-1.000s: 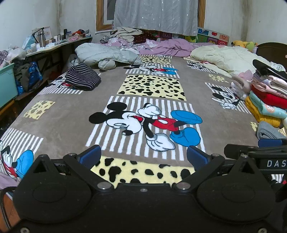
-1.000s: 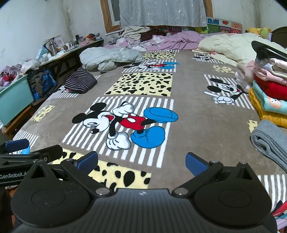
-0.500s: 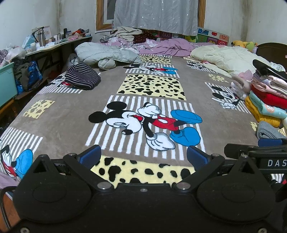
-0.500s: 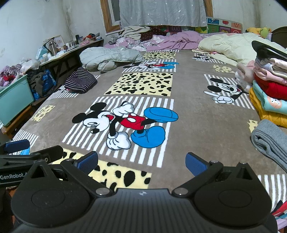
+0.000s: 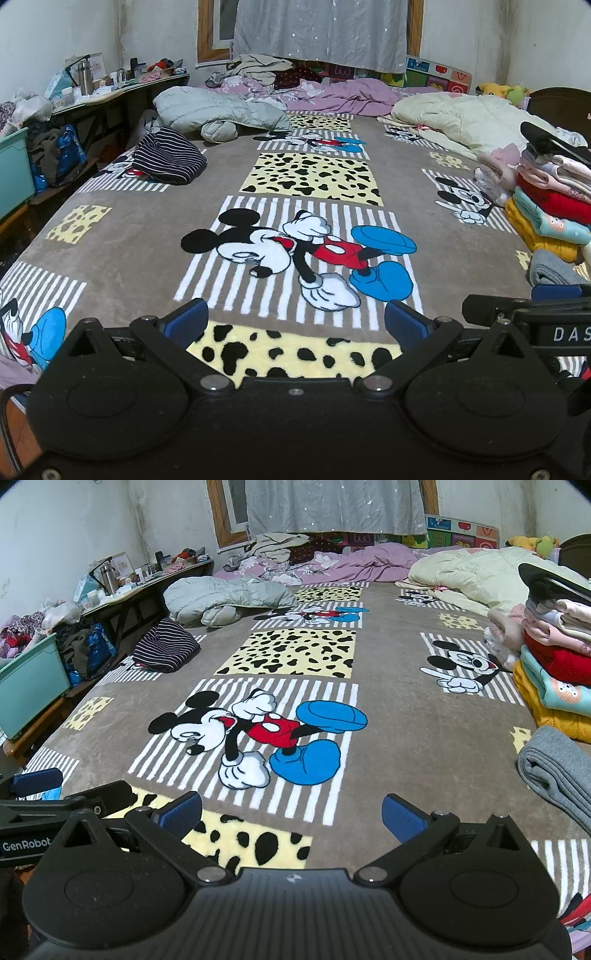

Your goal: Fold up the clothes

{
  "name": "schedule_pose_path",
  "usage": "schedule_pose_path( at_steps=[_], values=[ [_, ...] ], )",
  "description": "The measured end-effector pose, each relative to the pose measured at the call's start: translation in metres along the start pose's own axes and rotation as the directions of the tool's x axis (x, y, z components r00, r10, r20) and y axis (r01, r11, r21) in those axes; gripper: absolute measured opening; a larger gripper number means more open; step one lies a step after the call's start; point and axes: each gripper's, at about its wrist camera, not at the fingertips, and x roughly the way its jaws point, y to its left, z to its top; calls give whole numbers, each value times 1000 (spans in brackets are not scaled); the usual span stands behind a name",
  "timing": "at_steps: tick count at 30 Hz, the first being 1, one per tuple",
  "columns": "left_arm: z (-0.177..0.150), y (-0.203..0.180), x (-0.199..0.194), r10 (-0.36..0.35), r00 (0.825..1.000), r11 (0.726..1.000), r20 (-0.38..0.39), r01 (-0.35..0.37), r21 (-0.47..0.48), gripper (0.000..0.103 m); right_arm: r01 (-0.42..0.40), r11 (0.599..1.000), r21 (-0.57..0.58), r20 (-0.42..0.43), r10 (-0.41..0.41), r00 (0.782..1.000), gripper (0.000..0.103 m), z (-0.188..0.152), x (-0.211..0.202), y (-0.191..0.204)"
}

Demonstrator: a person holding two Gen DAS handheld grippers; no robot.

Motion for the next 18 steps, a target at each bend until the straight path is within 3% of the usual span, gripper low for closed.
schedule_pose_path(
  at_steps=[14,18],
  values=[
    [5,8,16,-47,999,999,-18,46,-19,103,2,1000,1,-2,-2,1000,103,2,8,-3],
    [22,27,27,-43,999,997,11,43,-68,103,-46,999,18,30,45,999,103,7,14,-8]
  ],
)
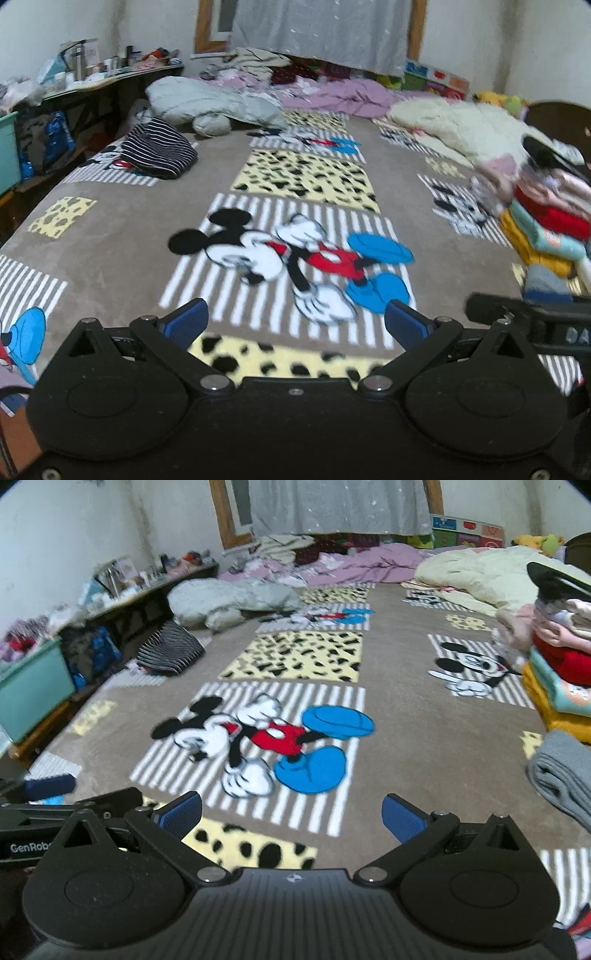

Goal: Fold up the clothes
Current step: 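Reach the left tool to the striped garment and close on it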

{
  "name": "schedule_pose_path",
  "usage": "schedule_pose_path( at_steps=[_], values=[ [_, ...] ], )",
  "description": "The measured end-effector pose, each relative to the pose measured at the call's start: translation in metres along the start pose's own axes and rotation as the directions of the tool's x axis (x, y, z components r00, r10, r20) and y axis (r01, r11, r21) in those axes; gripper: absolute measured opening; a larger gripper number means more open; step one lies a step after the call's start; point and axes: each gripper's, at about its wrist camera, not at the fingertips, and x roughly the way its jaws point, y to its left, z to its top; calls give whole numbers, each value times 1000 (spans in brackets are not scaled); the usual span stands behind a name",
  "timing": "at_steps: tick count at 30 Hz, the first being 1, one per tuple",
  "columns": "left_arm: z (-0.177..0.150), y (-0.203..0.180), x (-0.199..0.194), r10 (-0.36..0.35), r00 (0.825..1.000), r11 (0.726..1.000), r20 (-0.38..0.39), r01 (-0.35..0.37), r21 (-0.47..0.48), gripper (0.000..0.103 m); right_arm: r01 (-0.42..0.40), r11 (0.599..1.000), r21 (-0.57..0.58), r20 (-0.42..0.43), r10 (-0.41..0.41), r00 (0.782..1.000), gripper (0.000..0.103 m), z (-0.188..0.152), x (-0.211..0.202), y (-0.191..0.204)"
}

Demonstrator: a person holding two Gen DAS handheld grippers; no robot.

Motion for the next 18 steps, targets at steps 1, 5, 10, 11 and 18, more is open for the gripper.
schedule_pose_path(
  at_steps=[1,5,10,11,18],
  values=[
    [6,5,3,6,1000,1000,12,-6,-12,103,-10,1000,7,9,10,1000,103,3,3,-2],
    [29,28,17,36,995,999,89,-33,-28,103,-25,999,21,54,24,998,103,16,17,-9],
    [60,63,48,55,994,996,93,-48,-71,103,-53,997,62,152,43,987,103,33,43,-22],
    [66,71,56,68,994,995,88,-61,-78,103,-64,996,66,178,51,983,103,35,50,-24],
    [108,128,126,128,982,978,139,-103,-179,101,-62,996,70,182,48,982,103,36,133,-45]
  ],
)
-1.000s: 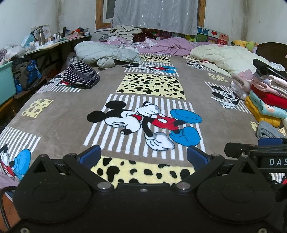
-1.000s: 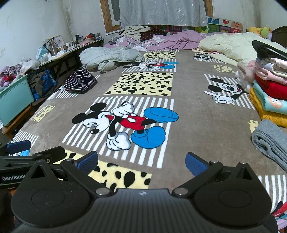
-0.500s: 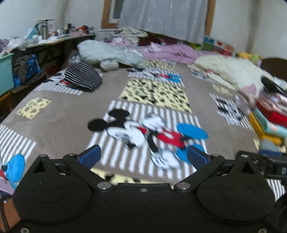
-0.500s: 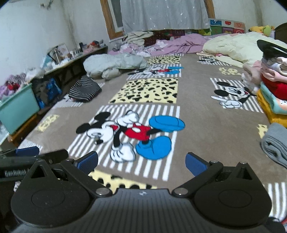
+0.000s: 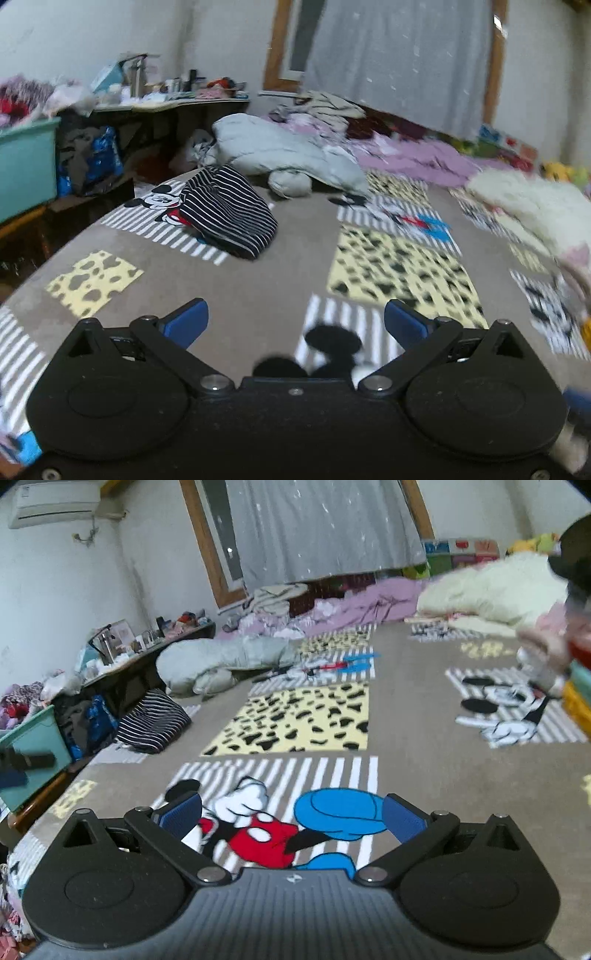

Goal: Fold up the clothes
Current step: 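Reach the left tool to the striped garment and close on it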

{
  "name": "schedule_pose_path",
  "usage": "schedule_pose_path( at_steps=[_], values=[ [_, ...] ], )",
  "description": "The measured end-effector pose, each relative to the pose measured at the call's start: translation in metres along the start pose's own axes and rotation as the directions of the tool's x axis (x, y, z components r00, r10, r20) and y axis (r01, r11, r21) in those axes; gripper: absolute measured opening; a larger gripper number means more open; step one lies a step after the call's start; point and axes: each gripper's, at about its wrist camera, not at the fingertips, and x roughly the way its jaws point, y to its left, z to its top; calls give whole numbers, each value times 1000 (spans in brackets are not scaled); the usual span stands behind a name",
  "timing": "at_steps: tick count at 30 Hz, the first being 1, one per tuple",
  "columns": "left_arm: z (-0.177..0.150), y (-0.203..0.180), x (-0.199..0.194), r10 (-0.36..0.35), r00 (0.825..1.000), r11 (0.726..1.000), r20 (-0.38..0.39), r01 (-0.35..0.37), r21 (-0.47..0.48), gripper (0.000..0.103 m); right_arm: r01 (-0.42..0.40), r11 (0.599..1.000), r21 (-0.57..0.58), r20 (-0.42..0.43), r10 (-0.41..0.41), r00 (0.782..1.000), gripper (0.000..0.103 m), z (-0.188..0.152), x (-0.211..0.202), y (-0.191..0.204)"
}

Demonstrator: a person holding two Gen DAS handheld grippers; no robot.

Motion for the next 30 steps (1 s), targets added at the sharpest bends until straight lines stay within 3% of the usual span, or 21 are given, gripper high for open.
schedule_pose_path(
  at_steps=[5,7,11,16,20,22,25,30],
  values=[
    [20,42,71,-39,999,977,34,45,-208,93,-11,1000,19,1,11,1000,103,-39,52,-25],
    [25,53,100,-46,998,964,47,56,-261,78,-16,999,52,-11,17,1000,103,-61,62,-33],
    [29,66,160,-32,998,942,51,47,-331,69,-65,988,138,50,58,997,103,-66,61,-48],
    [27,79,212,5,1000,911,18,3,-413,54,-100,981,165,74,89,993,103,-69,63,-54],
    [33,80,238,25,1000,903,-6,-25,-429,42,-110,979,173,84,97,992,103,-70,65,-58],
    [35,80,252,41,999,904,-23,-47,-426,24,-116,977,178,89,101,991,103,-70,65,-59],
    [37,80,265,73,996,905,-53,-88,-416,7,-121,976,183,95,105,990,103,-70,66,-62],
    [46,63,241,47,998,950,39,-32,-310,4,-130,973,191,105,112,988,103,-70,66,-64]
  ],
)
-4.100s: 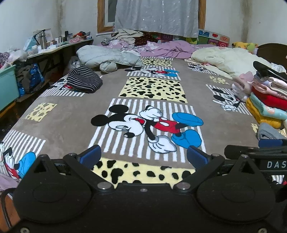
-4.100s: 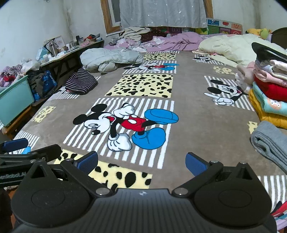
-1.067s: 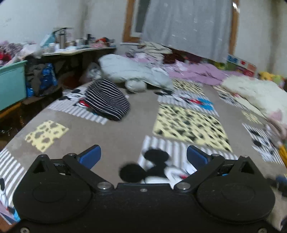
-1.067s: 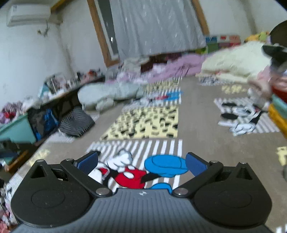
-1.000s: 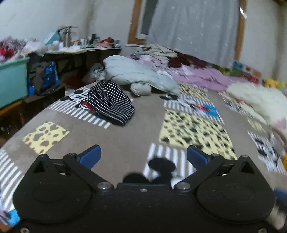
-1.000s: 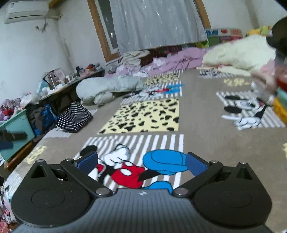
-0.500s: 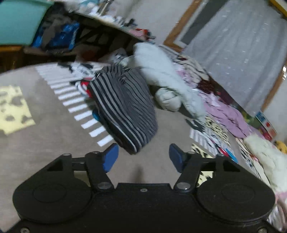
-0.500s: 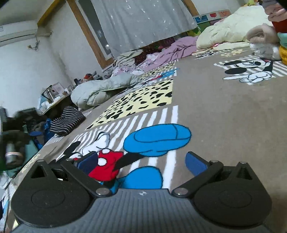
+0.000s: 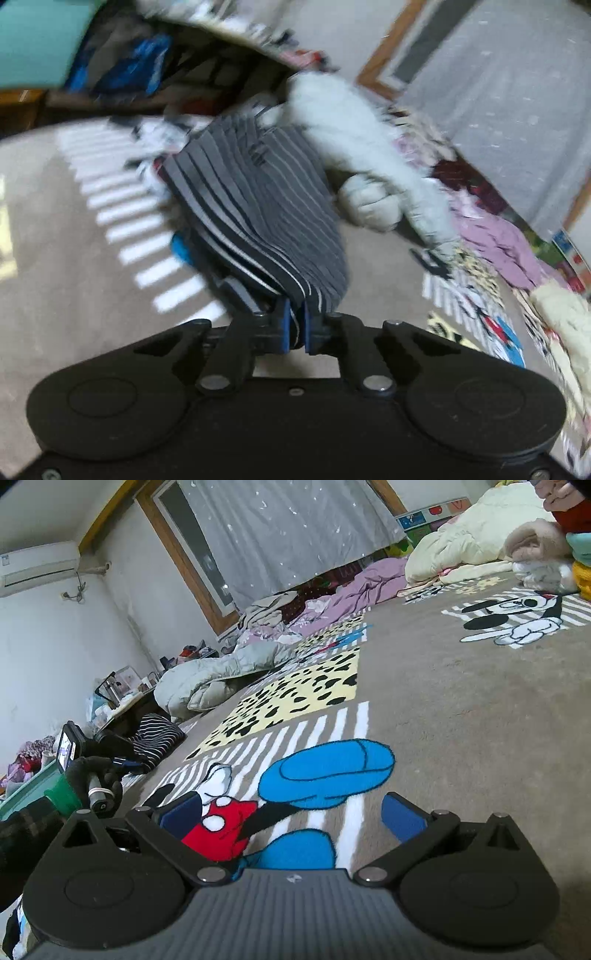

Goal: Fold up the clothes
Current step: 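Reach the left tool to the striped garment and close on it, then lift the striped garment with the left tool while the right tool grasps it too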

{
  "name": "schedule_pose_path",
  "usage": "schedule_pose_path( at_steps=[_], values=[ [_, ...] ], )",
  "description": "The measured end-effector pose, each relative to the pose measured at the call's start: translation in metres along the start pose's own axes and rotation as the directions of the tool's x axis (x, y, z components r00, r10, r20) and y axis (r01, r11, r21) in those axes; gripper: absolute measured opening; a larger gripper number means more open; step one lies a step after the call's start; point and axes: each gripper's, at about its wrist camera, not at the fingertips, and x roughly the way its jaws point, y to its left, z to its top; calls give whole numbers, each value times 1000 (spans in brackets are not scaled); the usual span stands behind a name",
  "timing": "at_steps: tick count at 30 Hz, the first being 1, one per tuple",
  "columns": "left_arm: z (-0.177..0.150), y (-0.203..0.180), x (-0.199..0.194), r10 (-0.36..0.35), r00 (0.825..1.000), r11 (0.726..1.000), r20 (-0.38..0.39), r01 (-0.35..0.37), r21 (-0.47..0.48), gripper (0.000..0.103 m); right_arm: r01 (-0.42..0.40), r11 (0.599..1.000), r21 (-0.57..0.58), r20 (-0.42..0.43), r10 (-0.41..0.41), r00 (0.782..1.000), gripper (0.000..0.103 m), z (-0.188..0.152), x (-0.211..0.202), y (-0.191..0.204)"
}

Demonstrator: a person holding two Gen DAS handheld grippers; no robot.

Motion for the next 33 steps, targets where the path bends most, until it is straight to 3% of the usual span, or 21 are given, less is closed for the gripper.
schedule_pose_path(
  at_steps=[3,9,14,20,24,27,30,33],
  values=[
    [2,-21,-34,-57,997,991,50,50,122,4,-4,1000,4,4,4,1000,103,0,0,-1],
    [-5,-61,-125,-177,980,935,89,139,325,3,-5,1000,5,8,5,1000,103,0,1,-1],
    [-35,-80,-207,-259,965,885,53,214,413,3,-3,1000,6,5,3,1000,103,1,1,-1],
    [-98,-103,-289,-324,944,821,-63,314,477,3,-3,1000,25,-23,4,1000,103,5,3,-2],
    [-148,-122,-337,-384,908,733,-171,412,541,3,-30,996,86,-84,37,996,103,15,-2,-7],
    [-188,-135,-366,-406,877,652,-259,476,590,3,-33,984,174,-138,58,989,103,19,-29,-12],
    [-217,-143,-382,-432,839,601,-331,541,588,3,-44,960,278,-131,84,988,103,20,-69,-27],
    [-242,-153,-397,-454,802,546,-388,594,590,3,-6,946,323,-122,48,991,103,24,-112,-43]
  ],
)
